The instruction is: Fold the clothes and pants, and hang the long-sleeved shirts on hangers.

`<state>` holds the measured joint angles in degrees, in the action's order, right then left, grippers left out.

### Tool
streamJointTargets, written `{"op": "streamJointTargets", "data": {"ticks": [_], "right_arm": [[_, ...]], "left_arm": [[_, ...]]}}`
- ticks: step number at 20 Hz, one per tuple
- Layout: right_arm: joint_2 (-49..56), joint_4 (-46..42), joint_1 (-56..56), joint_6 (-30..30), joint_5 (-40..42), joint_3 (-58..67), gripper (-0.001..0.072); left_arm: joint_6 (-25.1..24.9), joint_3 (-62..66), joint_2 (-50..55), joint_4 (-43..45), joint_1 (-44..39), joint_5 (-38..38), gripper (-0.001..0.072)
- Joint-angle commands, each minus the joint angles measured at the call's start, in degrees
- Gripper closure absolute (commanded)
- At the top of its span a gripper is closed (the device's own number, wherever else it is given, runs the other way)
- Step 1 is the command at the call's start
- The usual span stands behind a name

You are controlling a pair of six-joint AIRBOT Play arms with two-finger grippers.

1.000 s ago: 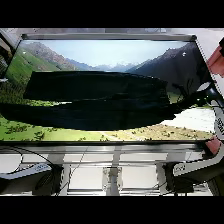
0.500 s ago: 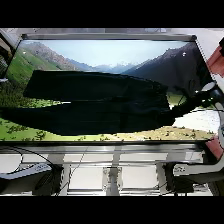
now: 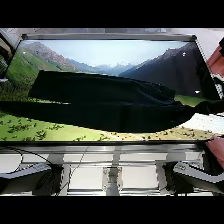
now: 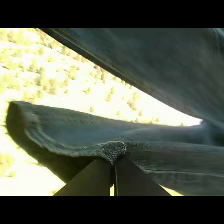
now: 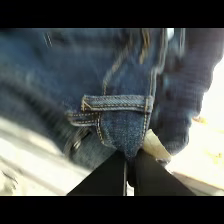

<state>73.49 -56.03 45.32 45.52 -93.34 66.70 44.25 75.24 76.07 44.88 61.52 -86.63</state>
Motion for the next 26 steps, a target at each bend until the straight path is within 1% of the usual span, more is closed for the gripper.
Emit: {"op": "streamJointTargets", "data": {"ticks": [1, 4, 8, 12, 16, 19, 22, 24, 26], "right_arm": [[-0.92, 7.17, 8.13, 0.00, 0.37, 0.09, 0.0685], [-0.92, 6.95, 11.02, 0.31, 0.61, 0.07, 0.0685], [-0.92, 0.39, 13.75, 3.06, 2.95, 0.04, 0.0685], [-0.87, -1.07, 14.25, 2.99, 3.41, -2.56, 0.0684], [-0.83, -4.24, 14.27, 2.99, 3.43, -6.86, 0.0684], [-0.83, -8.81, 14.27, 3.08, 4.37, -10.05, 0.0684], [-0.85, -9.14, 14.27, 2.73, 4.11, -12.79, 0.0684], [-0.83, -10.82, 14.27, 0.57, 2.54, -15.52, 0.0684], [-0.85, -14.62, 14.27, 1.01, 3.21, -18.14, 0.0684]], "left_arm": [[-1.05, -0.04, -0.04, -0.83, 2.95, -0.26, 0.0677], [-1.09, -0.13, 0.00, 0.20, 3.72, -0.44, 0.0677], [-1.05, -0.15, 0.00, 3.48, 3.69, -0.44, 0.0677], [-1.01, -0.26, 0.15, 5.92, 3.69, -0.68, 0.0677], [-1.05, -5.86, 0.37, 7.26, 3.69, -0.63, 0.0676], [-0.63, -12.24, 1.11, 15.98, 3.61, -0.04, 0.0676], [3.39, -16.92, 2.12, 26.71, 3.61, 2.47, 0.0676], [6.21, -18.10, 2.49, 28.13, 3.58, 5.07, 0.0676], [6.80, -18.10, 2.93, 28.02, 3.52, 5.66, 0.0676]]}}
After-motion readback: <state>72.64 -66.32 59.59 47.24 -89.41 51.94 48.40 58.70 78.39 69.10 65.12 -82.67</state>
